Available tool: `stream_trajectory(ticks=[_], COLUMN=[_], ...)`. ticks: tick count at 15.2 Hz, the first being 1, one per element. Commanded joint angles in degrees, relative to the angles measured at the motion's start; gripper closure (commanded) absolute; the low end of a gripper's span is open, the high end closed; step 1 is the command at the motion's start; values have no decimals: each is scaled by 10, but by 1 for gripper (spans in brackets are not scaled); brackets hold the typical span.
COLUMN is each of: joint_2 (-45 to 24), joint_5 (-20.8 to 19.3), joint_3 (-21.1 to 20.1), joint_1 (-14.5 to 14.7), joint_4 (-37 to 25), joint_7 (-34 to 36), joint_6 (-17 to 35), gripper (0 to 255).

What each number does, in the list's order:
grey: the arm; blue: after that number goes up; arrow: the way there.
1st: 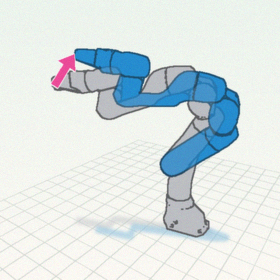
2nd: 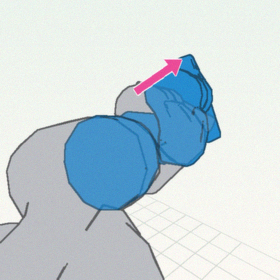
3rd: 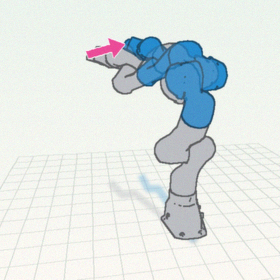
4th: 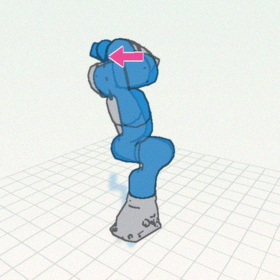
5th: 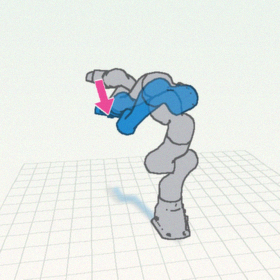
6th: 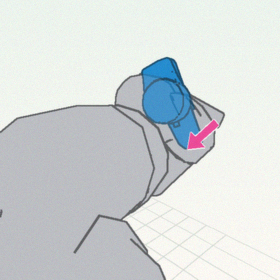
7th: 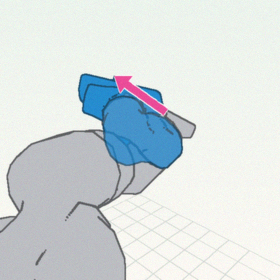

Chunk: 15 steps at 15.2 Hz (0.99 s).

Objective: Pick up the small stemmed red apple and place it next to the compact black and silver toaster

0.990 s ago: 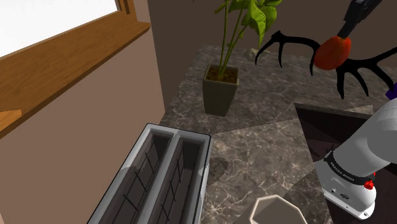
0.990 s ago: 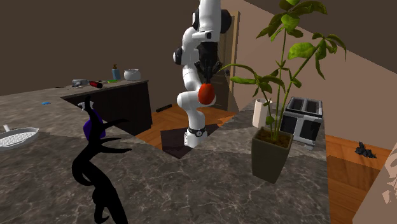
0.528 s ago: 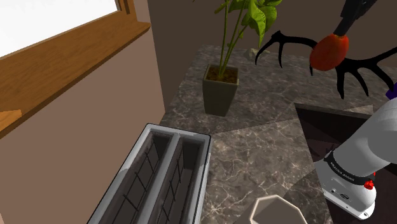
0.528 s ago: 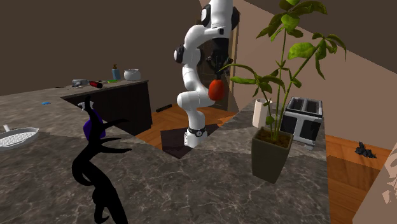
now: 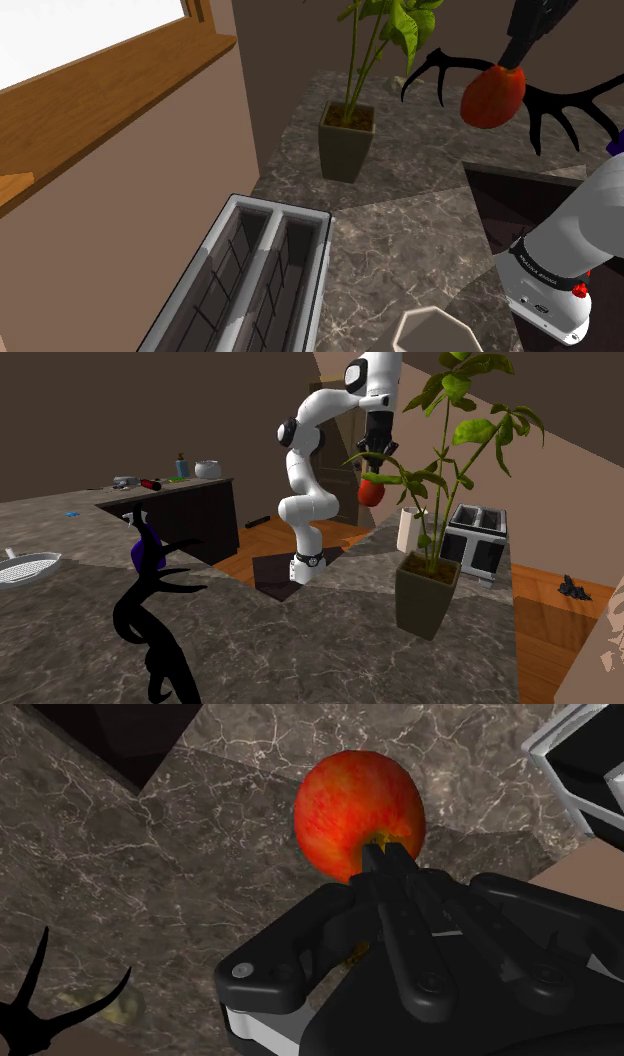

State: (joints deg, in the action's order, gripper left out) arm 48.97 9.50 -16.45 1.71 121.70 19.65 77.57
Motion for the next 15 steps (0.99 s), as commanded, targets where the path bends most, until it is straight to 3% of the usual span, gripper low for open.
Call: stream_trajectory(ticks=[1,8,13,15], joint_2=[-12,-82,-156,-148], joint_5=[18,60,69,73], joint_3=[-29,-133,-225,-226], joint_1=[1,-9,-31,-29], joint_4=[-7,-82,-160,-139], joint_7=[28,125,205,203], joint_6=[8,24,36,50], gripper=[255,255,255,255])
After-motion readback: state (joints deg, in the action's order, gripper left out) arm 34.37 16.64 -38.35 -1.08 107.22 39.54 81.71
